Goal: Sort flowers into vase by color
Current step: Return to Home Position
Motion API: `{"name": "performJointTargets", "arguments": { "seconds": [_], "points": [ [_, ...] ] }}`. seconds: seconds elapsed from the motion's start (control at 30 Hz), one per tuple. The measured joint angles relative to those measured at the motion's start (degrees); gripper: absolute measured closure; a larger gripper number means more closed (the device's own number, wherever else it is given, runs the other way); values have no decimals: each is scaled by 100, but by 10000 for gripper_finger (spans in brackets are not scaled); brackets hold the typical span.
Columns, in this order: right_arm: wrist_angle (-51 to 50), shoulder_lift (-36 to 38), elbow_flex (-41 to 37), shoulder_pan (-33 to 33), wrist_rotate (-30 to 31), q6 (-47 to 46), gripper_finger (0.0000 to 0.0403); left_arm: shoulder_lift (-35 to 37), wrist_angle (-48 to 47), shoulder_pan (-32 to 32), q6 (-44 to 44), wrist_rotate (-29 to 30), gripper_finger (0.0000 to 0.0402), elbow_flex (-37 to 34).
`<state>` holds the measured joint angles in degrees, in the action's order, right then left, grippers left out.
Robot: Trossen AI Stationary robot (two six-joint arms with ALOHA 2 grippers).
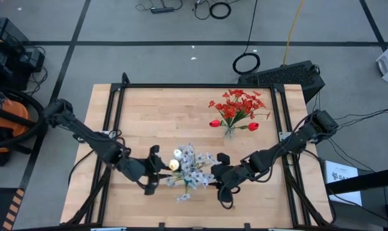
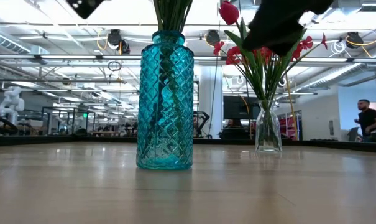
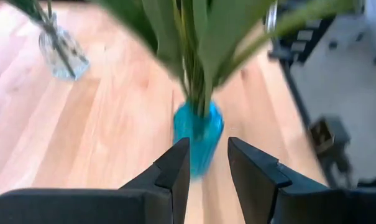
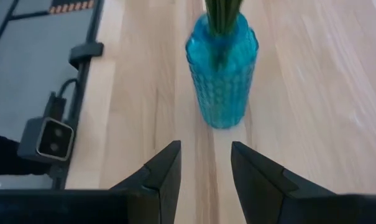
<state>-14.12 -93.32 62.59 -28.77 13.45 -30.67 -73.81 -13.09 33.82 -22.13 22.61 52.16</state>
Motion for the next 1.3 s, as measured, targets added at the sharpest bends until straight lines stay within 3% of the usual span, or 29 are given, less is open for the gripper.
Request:
{"name": "performJointTargets", "arguments": {
  "seconds": [0.17,0.3,0.57,0.77,0.9,1.13,1.3],
  "points": [
    [-427,0,0,0,-80,-664,274,333,-1074,153,53,-3,286,0],
    [-898,-4,-2,-48,-529,-1127,299,597,-1467,202,538,-4,285,-50],
    [-945,11,-2,-380,-619,-1398,393,1645,-1181,106,767,15,285,-1076],
    [-745,13,-2,-597,-596,-1520,397,2596,144,-5,1307,18,285,-2342],
    [-684,13,-2,-587,-601,-1542,401,3153,773,-412,1515,-5,285,-3097],
    [-533,17,-2,-576,-589,-1581,402,4125,1434,-1765,1968,-1398,285,-3881],
    [-402,22,-2,-570,-571,-1578,402,4858,1619,-2567,1991,-1710,285,-4186]
  ]
}}
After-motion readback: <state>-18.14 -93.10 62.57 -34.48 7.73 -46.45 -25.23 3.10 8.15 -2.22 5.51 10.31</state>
